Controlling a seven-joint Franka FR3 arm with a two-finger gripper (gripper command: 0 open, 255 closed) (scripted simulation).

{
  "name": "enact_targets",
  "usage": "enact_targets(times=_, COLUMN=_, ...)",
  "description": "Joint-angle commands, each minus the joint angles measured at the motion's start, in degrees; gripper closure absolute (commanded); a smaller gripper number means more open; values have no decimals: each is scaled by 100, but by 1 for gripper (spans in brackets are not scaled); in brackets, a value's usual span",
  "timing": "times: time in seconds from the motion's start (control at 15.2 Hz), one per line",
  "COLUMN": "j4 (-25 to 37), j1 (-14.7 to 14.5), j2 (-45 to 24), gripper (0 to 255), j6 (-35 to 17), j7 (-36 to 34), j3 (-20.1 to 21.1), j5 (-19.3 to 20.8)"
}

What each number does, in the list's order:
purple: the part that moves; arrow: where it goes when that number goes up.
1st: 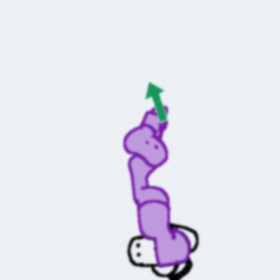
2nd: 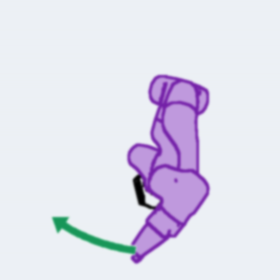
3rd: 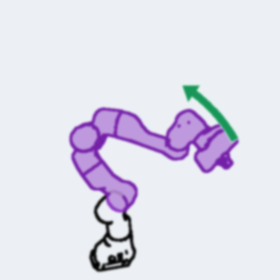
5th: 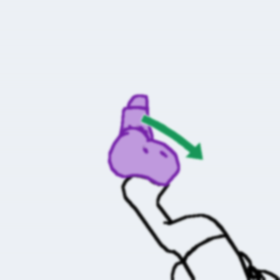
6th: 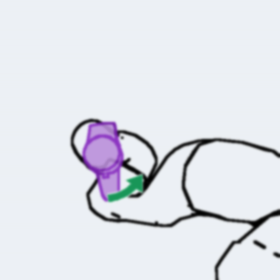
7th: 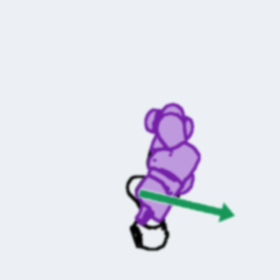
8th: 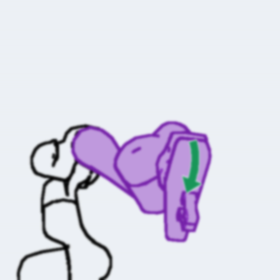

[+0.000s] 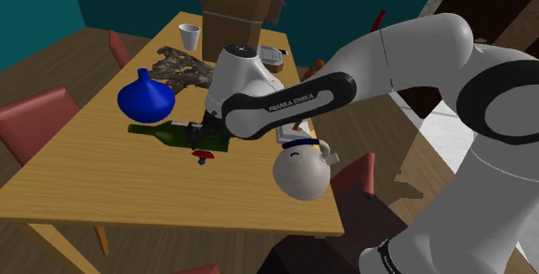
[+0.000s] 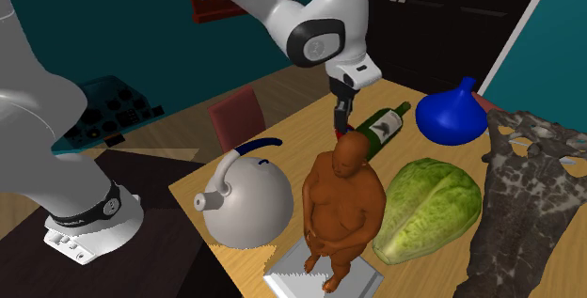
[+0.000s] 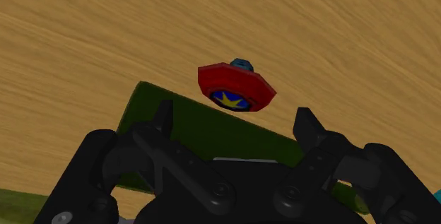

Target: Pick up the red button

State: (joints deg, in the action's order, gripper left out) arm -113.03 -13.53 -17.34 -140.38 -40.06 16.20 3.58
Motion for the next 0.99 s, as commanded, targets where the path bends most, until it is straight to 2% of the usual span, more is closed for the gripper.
enact_targets(times=0.0, j4=402, j1=-136, j2=-395, gripper=0, j6=-33, j7=-172, j3=-21, j5=129)
enact_targets(times=0.66, j4=341, j1=-219, j2=-800, gripper=0, j6=-495, j7=-265, j3=-111, j5=278)
enact_targets(times=0.73, j4=324, j1=-214, j2=-792, gripper=255, j6=-504, j7=-261, j3=-110, j5=276)
enact_targets(times=0.92, j4=346, j1=-218, j2=-810, gripper=255, j6=-500, j7=-263, j3=-113, j5=281)
